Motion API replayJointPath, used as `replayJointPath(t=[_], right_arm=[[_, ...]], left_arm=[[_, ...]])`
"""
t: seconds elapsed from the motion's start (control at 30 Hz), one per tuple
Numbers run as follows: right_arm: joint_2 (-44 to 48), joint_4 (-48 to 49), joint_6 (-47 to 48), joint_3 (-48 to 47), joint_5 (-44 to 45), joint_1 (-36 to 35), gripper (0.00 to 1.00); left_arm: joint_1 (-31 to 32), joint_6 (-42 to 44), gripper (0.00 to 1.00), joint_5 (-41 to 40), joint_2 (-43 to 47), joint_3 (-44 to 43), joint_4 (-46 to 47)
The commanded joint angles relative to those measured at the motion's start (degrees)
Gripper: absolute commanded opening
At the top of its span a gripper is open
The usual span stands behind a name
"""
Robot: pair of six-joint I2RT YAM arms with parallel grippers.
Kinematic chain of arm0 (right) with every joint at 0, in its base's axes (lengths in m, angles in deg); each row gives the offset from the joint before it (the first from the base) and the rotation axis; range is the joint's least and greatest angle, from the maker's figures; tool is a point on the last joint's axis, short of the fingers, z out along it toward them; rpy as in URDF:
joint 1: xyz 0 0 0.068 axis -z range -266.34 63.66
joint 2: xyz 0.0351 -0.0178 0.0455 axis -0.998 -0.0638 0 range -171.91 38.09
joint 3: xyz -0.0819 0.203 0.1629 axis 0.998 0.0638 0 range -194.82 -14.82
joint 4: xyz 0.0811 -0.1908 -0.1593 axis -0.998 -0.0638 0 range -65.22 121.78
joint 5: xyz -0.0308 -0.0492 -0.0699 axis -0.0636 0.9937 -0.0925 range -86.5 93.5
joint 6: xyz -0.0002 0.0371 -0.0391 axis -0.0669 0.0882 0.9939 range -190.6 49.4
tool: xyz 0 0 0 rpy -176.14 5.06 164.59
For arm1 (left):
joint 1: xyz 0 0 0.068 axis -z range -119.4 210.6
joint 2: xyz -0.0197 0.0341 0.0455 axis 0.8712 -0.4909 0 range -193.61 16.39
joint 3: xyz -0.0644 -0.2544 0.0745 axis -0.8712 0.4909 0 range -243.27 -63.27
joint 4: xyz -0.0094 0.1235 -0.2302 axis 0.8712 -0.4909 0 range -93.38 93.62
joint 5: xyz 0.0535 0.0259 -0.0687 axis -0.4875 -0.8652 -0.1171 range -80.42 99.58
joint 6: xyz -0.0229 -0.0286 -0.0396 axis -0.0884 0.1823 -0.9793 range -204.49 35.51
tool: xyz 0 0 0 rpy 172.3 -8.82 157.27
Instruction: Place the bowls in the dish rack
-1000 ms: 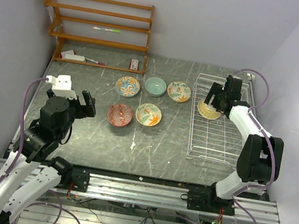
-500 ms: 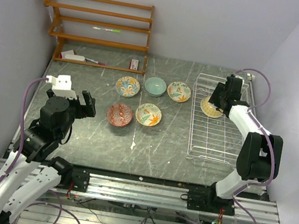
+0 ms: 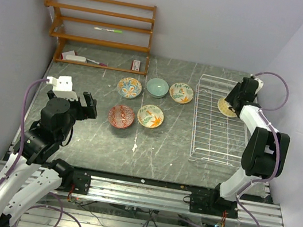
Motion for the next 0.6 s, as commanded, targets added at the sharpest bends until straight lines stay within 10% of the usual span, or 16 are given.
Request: replayJointPath(t=[0.0,0.57], right_arm=[[-3.23,0.93,-0.69,-1.32,1.11,2.05,0.46],[-6.0,9.88,-0.51,-0.04,2.23,3.0,0.48]], left_arm=[[-0.54,0.8,0.98,-1.1,0.24,0.45,0.57],[-0.54,1.57,0.98,-1.47,-0.33,0.58,0.68]])
